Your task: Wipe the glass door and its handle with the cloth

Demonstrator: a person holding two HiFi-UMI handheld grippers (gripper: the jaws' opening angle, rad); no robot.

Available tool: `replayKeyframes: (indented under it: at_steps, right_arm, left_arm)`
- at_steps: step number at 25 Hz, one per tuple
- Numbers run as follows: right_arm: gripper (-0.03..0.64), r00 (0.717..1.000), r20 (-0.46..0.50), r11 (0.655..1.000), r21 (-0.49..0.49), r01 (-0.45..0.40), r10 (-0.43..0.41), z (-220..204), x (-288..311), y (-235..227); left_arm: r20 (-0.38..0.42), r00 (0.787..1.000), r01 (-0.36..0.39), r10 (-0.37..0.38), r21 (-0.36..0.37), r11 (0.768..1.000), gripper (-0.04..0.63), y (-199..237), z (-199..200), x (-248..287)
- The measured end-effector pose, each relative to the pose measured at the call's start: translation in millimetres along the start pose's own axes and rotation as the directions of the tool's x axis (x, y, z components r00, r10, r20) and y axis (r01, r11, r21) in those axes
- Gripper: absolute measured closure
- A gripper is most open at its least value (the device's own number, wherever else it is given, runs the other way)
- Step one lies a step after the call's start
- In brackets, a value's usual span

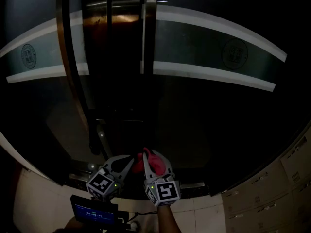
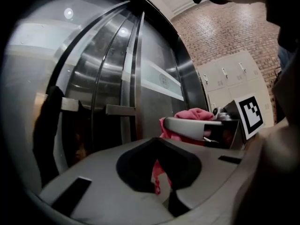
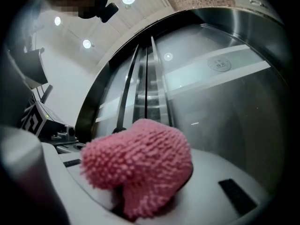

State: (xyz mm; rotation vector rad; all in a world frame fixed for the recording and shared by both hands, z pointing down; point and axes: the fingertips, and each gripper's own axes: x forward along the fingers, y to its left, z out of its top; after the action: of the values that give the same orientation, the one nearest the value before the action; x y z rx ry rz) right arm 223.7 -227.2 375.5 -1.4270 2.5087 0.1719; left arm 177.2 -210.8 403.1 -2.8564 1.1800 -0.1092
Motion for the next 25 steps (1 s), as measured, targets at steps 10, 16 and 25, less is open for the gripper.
replayKeyframes:
  at_steps: [10, 16, 25]
  right_arm:
    - [0.557, 0.982, -0.035, 0.983, -0.007, -0.184, 0.184, 18, -28, 114]
    - [0.557, 0.975, -0.042, 0.976, -0.003, -0.219, 0.219, 21, -49, 149]
    - [0.558, 0.980, -0.037, 0.980, -0.011, -0.197, 0.196, 29, -42, 172]
  left_arm:
    - [0.007, 0.984, -0.177, 0.177, -0.039, 0.983, 0.592, 2, -3, -100]
    - [0.005, 0.976, -0.219, 0.219, -0.027, 0.975, 0.591, -7, -5, -138]
    - [0.039, 0.981, -0.190, 0.192, -0.039, 0.981, 0.592, 1, 12, -156]
